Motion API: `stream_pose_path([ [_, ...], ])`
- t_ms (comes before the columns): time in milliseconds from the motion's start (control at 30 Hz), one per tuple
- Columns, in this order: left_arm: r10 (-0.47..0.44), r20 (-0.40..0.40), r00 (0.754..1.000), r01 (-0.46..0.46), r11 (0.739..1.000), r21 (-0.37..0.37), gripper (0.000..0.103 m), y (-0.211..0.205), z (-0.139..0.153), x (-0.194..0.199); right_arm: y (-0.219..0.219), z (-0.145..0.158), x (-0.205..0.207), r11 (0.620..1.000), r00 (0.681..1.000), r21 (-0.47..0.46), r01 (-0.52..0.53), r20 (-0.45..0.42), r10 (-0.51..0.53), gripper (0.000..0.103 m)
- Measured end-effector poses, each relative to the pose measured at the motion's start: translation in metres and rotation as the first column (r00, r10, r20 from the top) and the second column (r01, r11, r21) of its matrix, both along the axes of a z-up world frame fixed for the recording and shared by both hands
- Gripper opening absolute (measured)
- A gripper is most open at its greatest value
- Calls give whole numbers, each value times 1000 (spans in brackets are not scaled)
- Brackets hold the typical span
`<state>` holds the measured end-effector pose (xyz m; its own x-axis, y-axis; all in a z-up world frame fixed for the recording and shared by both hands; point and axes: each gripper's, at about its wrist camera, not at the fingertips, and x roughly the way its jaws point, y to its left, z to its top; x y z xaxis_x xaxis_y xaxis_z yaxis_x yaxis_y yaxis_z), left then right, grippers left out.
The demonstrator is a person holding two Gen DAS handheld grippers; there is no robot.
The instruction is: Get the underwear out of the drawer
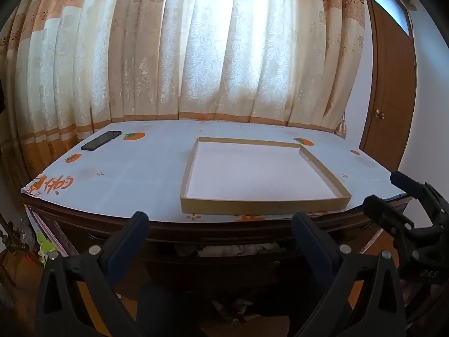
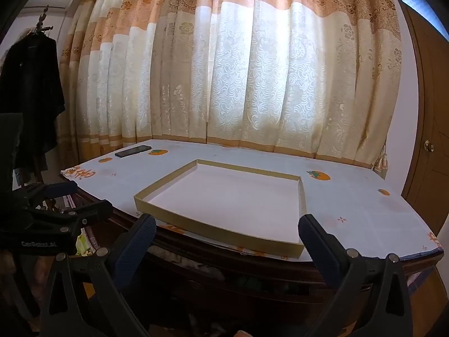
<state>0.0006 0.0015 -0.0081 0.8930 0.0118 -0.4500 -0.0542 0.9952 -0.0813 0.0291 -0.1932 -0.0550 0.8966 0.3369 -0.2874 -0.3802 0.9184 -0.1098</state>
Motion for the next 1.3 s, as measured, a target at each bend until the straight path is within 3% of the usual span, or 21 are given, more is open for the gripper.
stream_pose_path([
  [1300,4,-2,1000,-4,1000,1,103,-1,5,0,2,-5,-2,1000,1000,-3,7,5,-7,103],
])
